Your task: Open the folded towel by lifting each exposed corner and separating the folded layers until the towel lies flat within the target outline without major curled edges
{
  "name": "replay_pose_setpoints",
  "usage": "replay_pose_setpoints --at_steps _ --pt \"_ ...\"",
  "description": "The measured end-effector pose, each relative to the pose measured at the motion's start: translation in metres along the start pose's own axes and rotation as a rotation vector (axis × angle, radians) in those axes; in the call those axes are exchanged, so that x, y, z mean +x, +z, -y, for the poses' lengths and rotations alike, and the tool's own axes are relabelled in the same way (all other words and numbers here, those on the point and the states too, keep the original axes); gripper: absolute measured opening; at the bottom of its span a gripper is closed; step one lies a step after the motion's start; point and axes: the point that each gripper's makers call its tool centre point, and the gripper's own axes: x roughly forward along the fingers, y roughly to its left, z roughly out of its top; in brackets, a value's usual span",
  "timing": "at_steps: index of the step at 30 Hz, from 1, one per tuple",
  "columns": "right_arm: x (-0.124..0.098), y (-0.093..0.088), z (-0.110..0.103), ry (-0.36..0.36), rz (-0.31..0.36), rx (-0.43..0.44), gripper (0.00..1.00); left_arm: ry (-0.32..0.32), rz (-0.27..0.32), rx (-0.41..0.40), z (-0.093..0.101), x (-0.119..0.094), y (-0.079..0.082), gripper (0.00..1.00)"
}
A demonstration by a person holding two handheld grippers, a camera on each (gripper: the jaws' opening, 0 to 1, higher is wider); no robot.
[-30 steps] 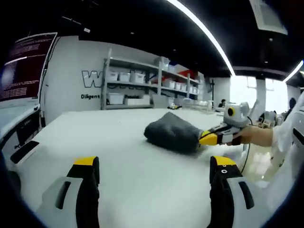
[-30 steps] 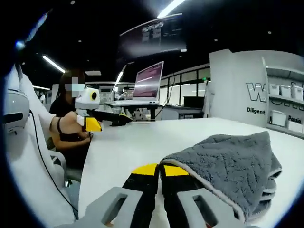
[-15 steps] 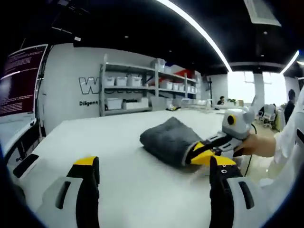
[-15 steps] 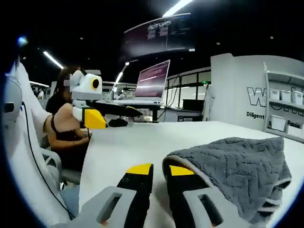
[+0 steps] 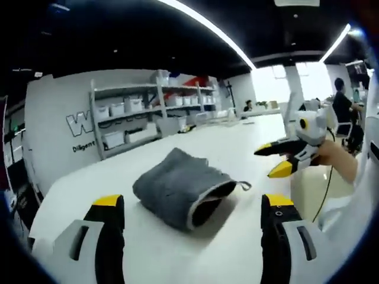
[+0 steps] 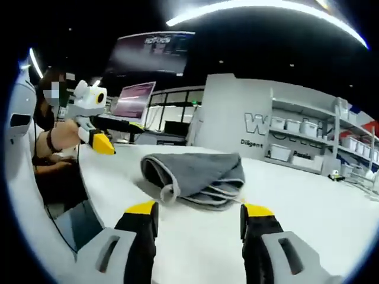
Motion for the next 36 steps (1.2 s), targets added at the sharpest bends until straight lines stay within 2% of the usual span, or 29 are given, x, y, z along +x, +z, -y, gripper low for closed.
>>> replay_pose_setpoints --at_steps 3,6,10,13,16,21,23,27,30,34,36 --pt "-0.01 -0.009 0.01 -0.041 -0.013 0.04 0.65 -0.044 -0.05 0.064 0.013 0.018 -0.004 0.91" --pt "-0.015 -0.019 0.018 -0.079 -0.03 0.085 0.72 -0.052 -0.083 0.152 0.021 0.035 -0.005 0.9" --pt "-0.023 -0.034 0.032 -0.142 -0.075 0.121 0.82 -0.036 -0.082 0.273 0.024 0.054 0.005 0.89" --pt "-0.03 -0.032 0.036 -0.165 -0.058 0.133 0.83 -0.04 -0.092 0.383 0.029 0.064 0.01 0.82" --pt "-0.033 -0.027 0.037 -0.178 -0.033 0.142 0.83 -0.045 -0.156 0.502 0.035 0.074 0.004 0.74" --pt "-0.039 -0.019 0.037 -0.182 -0.003 0.137 0.83 -0.065 -0.186 0.699 0.049 0.086 -0.002 0.6" --pt "-0.04 -0.017 0.038 -0.191 0.005 0.137 0.83 -0.077 -0.201 0.753 0.053 0.09 -0.005 0.55" --pt "-0.04 -0.015 0.038 -0.195 0.014 0.136 0.82 -0.135 -0.221 0.789 0.067 0.097 -0.014 0.37" --pt "-0.04 -0.014 0.037 -0.189 0.017 0.137 0.82 -0.126 -0.252 0.876 0.064 0.102 -0.019 0.29" --pt "-0.042 -0.017 0.038 -0.193 0.011 0.144 0.82 -0.147 -0.27 0.848 0.06 0.105 -0.026 0.22" --pt "-0.043 -0.017 0.038 -0.195 0.012 0.144 0.82 -0.152 -0.26 0.825 0.059 0.103 -0.024 0.16"
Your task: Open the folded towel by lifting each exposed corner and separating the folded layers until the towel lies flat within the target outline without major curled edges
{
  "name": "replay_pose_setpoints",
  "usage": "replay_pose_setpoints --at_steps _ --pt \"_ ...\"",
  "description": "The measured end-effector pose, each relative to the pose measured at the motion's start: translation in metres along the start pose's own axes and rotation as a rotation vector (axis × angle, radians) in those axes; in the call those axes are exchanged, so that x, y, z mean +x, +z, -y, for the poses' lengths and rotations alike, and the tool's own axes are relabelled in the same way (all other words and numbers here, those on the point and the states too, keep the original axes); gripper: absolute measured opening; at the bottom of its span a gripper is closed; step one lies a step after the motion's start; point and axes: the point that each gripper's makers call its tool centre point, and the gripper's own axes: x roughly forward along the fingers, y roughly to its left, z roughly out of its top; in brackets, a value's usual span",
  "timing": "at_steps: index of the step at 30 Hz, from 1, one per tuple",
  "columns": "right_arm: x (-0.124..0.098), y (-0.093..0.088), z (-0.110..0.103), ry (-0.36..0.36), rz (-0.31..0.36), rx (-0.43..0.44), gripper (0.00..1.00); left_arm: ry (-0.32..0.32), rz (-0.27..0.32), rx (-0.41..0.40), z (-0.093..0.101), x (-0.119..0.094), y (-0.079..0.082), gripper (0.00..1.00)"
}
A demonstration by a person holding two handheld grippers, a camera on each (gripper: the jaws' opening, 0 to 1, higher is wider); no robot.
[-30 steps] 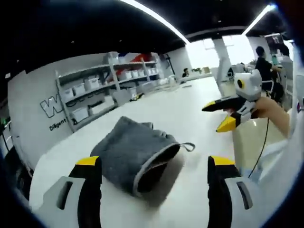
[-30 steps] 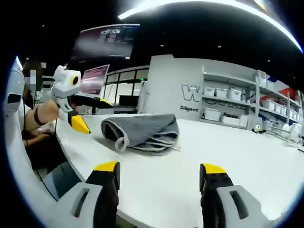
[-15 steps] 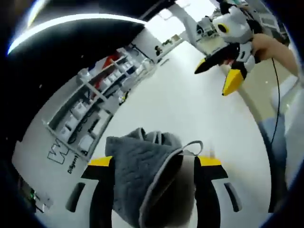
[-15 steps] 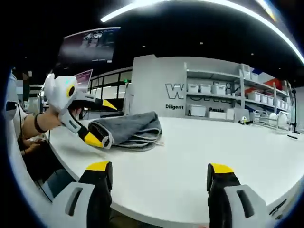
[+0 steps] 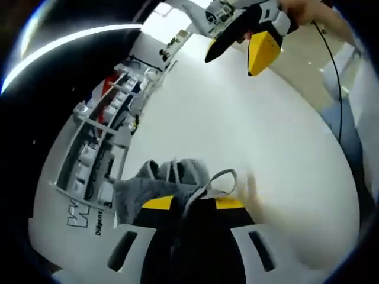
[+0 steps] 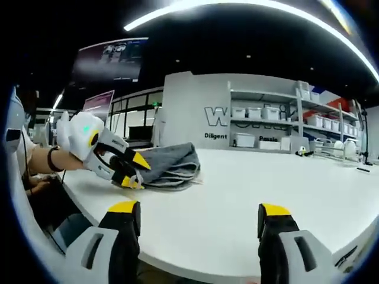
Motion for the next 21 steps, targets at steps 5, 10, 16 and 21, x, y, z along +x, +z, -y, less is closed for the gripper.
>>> replay_pose_setpoints --at_steps 5,10,16,21 --pt "0.0 -0.001 0.0 -0.001 -0.002 0.003 0.81 0.044 0.049 -0.064 -0.022 -0.011 0.004 0.05" --pt "0.002 -0.004 -0.002 0.0 -0.008 0.01 0.81 0.201 0.104 -0.218 -0.069 -0.042 -0.004 0.04" --pt "0.004 -0.005 -0.004 0.008 -0.012 0.003 0.81 0.368 0.098 -0.444 -0.123 -0.08 -0.049 0.04" --pt "0.005 -0.005 -0.005 0.01 -0.012 0.003 0.81 0.492 0.02 -0.558 -0.139 -0.109 -0.099 0.04"
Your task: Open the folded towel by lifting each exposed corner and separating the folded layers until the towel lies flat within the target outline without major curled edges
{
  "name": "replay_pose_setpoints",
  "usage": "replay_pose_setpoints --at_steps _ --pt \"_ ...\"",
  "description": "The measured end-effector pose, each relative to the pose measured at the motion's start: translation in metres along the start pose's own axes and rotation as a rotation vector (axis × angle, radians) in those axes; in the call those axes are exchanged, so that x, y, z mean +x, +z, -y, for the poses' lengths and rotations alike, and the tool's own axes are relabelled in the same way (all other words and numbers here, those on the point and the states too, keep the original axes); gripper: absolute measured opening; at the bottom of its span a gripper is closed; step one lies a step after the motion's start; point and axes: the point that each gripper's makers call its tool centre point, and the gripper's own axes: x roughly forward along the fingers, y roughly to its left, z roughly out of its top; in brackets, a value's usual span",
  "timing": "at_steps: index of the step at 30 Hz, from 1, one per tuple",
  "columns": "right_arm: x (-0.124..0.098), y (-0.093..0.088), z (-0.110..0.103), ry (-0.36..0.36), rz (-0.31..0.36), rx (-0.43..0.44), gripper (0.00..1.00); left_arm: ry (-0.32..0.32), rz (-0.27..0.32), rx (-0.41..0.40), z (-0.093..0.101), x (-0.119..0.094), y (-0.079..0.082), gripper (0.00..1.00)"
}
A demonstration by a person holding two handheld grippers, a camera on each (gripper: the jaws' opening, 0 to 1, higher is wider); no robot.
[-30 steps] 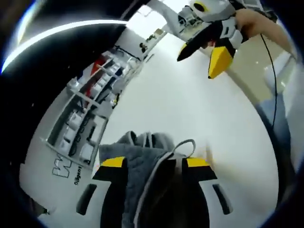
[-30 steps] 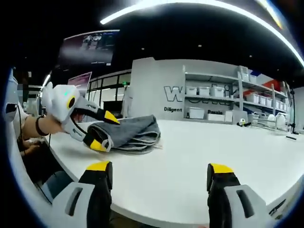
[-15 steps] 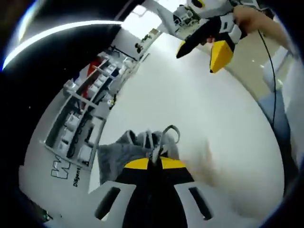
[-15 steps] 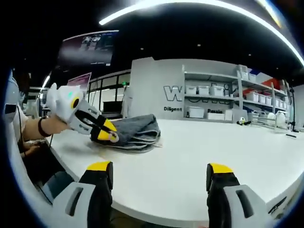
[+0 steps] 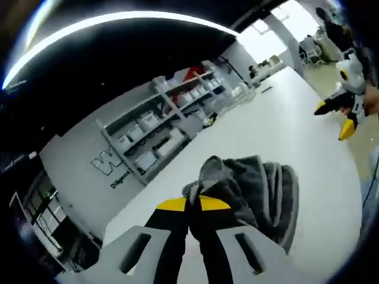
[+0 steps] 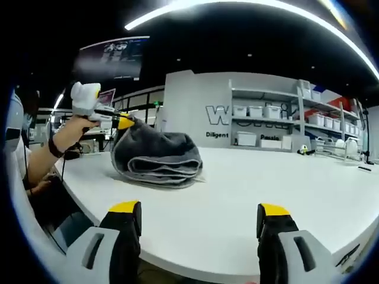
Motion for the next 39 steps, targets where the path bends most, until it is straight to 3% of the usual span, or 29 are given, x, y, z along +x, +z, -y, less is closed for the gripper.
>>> replay_pose_setpoints --at_steps 4,6,14,20,28,31,33,35,39 --pt "0.003 -0.003 -0.001 0.008 -0.008 0.001 0.8 0.081 -0.118 -0.061 -0.024 -0.011 -0.046 0.04" --pt "0.004 -0.003 -0.002 0.011 -0.011 0.001 0.8 0.089 -0.205 -0.082 -0.023 -0.022 -0.072 0.04" --pt "0.009 -0.002 -0.005 0.016 -0.015 -0.016 0.8 0.11 -0.411 -0.015 -0.008 -0.051 -0.126 0.04" --pt "0.013 -0.003 -0.013 0.04 -0.022 -0.025 0.79 0.069 -0.533 -0.064 0.006 -0.066 -0.162 0.04" --pt "0.013 -0.003 -0.013 0.039 -0.027 -0.032 0.79 0.079 -0.514 -0.136 0.01 -0.081 -0.164 0.06" --pt "0.013 -0.003 -0.014 0.044 -0.029 -0.034 0.79 0.073 -0.503 -0.142 0.01 -0.083 -0.163 0.11" --pt "0.013 -0.002 -0.017 0.053 -0.026 -0.035 0.79 0.056 -0.495 -0.136 0.003 -0.089 -0.158 0.2" --pt "0.013 -0.002 -0.017 0.054 -0.026 -0.037 0.79 0.032 -0.443 -0.182 -0.001 -0.089 -0.144 0.33" --pt "0.013 -0.003 -0.016 0.05 -0.026 -0.031 0.79 0.006 -0.346 -0.189 -0.015 -0.093 -0.111 0.41"
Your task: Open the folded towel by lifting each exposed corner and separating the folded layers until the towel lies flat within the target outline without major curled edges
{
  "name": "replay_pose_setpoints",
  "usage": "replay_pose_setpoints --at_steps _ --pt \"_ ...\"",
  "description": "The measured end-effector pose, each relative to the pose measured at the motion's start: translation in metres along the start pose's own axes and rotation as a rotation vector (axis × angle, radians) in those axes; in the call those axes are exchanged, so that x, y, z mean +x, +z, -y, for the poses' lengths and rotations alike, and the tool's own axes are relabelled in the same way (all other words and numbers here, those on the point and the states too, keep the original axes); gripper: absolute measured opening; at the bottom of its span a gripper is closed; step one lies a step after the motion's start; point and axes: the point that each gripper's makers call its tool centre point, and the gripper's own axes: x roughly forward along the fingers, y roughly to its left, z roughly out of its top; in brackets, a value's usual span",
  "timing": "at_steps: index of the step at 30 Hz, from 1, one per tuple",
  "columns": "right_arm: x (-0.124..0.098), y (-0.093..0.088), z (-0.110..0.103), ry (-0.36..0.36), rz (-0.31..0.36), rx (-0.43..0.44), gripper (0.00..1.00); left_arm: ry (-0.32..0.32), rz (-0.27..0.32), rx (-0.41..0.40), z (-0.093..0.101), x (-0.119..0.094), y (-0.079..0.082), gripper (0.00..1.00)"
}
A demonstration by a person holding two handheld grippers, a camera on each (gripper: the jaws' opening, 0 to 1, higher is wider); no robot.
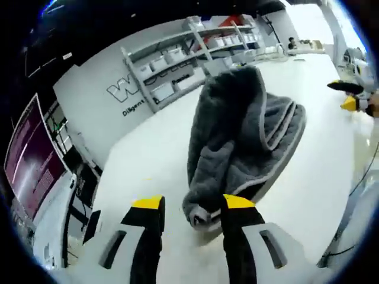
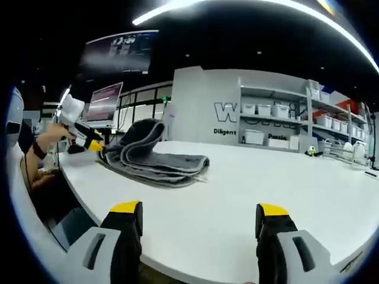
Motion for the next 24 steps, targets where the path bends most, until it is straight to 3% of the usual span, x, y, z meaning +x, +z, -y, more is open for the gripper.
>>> replay_pose_setpoints --at_steps 2,4,7,9,14,16,19,24 --pt "-0.001 -0.001 0.0 -0.002 -0.001 0.002 0.79 -0.025 0.053 -0.002 -0.002 -0.007 0.017 0.5" --pt "-0.001 -0.001 0.0 0.003 0.002 0.002 0.79 -0.11 0.162 0.004 0.001 -0.014 0.049 0.57" --pt "-0.002 0.0 0.0 0.007 0.004 -0.001 0.79 -0.215 0.195 0.001 0.009 -0.012 0.062 0.65" --pt "-0.004 0.001 0.001 0.005 0.007 -0.004 0.79 -0.239 0.205 0.013 0.008 -0.006 0.071 0.71" --pt "-0.006 0.002 0.002 0.002 0.009 -0.004 0.79 -0.26 0.23 0.306 0.013 0.018 0.098 0.79" --pt "-0.007 0.002 0.001 0.003 0.009 -0.003 0.79 -0.308 0.262 0.437 0.024 0.027 0.111 0.74" --pt "-0.008 0.002 0.001 0.006 0.012 -0.005 0.79 -0.379 0.261 0.621 0.044 0.038 0.123 0.7" --pt "-0.011 0.003 0.001 0.005 0.014 -0.008 0.79 -0.45 0.26 0.837 0.071 0.056 0.146 0.7"
